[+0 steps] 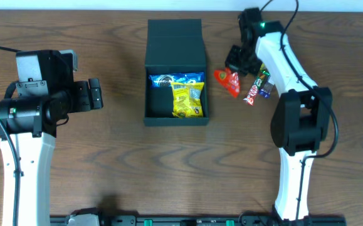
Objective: Pack container
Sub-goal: 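Move the right gripper to the red chip bag and grasp it, then carry the red chip bag into the black box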
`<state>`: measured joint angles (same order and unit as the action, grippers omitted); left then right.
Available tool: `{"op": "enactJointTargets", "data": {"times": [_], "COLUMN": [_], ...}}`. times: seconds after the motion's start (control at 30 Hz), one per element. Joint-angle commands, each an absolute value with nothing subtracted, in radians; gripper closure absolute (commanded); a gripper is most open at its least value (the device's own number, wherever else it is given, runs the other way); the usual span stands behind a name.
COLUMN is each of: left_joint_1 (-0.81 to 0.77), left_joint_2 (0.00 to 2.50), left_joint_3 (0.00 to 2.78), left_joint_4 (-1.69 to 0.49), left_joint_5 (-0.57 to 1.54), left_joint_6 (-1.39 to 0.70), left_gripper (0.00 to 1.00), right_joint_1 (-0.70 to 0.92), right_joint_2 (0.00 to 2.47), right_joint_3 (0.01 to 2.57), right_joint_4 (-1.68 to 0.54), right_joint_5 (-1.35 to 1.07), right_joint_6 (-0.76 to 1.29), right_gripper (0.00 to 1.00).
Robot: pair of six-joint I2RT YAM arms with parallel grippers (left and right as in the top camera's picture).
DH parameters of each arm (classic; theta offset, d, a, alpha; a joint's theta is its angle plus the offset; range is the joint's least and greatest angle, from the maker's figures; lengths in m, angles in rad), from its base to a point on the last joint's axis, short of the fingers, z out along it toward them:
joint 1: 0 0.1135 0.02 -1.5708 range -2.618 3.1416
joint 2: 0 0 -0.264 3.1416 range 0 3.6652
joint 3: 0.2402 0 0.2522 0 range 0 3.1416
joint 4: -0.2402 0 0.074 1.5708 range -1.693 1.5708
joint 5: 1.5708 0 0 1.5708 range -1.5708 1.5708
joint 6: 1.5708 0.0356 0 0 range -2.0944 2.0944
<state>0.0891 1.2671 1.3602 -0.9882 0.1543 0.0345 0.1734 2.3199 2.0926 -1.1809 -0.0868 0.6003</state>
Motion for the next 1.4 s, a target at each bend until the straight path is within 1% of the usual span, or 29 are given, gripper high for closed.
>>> {"op": "enactJointTargets", "data": {"times": [0.0, 0.13, 0.2, 0.3, 0.4, 0.6, 0.83, 0.97, 1.07, 1.13, 1.2, 1.23, 1.27, 1.3, 1.33, 1.37], "left_joint_1": [0.091, 0.091, 0.091, 0.091, 0.091, 0.091, 0.091, 0.091, 0.091, 0.091, 0.091, 0.091, 0.091, 0.091, 0.091, 0.091], "left_joint_2": [1.272, 1.272, 1.272, 1.272, 1.272, 1.272, 1.272, 1.272, 1.272, 1.272, 1.272, 1.272, 1.272, 1.272, 1.272, 1.272], "left_joint_3": [1.37, 1.37, 1.37, 1.37, 1.37, 1.37, 1.37, 1.37, 1.37, 1.37, 1.37, 1.37, 1.37, 1.37, 1.37, 1.37], "left_joint_4": [-0.991, -0.991, -0.991, -0.99, -0.991, -0.991, -0.991, -0.991, -0.991, -0.991, -0.991, -0.991, -0.991, -0.991, -0.991, -0.991], "left_joint_5": [0.154, 0.154, 0.154, 0.154, 0.154, 0.154, 0.154, 0.154, 0.154, 0.154, 0.154, 0.154, 0.154, 0.154, 0.154, 0.154], "left_joint_6": [0.049, 0.049, 0.049, 0.049, 0.049, 0.049, 0.049, 0.049, 0.049, 0.049, 0.049, 0.049, 0.049, 0.049, 0.049, 0.049], "left_gripper": [0.05, 0.05, 0.05, 0.05, 0.05, 0.05, 0.05, 0.05, 0.05, 0.05, 0.05, 0.05, 0.05, 0.05, 0.05, 0.05], "right_joint_1": [0.189, 0.23, 0.257, 0.301, 0.359, 0.445, 0.496, 0.501, 0.5, 0.498, 0.498, 0.498, 0.498, 0.499, 0.499, 0.499], "right_joint_2": [2.31, 2.31, 2.31, 2.31, 2.31, 2.31, 2.31, 2.31, 2.31, 2.31, 2.31, 2.31, 2.31, 2.31, 2.31, 2.31], "right_joint_3": [2.262, 2.442, 2.499, 2.524, 2.504, 2.4, 2.242, 2.165, 2.117, 2.094, 2.085, 2.085, 2.085, 2.085, 2.085, 2.085], "right_joint_4": [-1.255, -1.418, -1.476, -1.519, -1.541, -1.524, -1.454, -1.395, -1.364, -1.342, -1.33, -1.327, -1.326, -1.324, -1.323, -1.323], "right_joint_5": [-0.087, -0.095, -0.14, -0.227, -0.236, -0.236, -0.236, -0.224, -0.156, -0.133, -0.133, -0.134, -0.134, -0.134, -0.134, -0.134], "right_joint_6": [0.454, 0.278, 0.189, 0.09, 0.038, 0.032, 0.063, 0.128, 0.211, 0.221, 0.221, 0.221, 0.221, 0.221, 0.221, 0.221], "right_gripper": [0.99, 0.99, 0.99, 0.99, 0.99, 0.98, 0.98, 0.98, 0.98, 0.98, 0.93, 0.86, 0.69, 0.55, 0.45, 0.37]}}
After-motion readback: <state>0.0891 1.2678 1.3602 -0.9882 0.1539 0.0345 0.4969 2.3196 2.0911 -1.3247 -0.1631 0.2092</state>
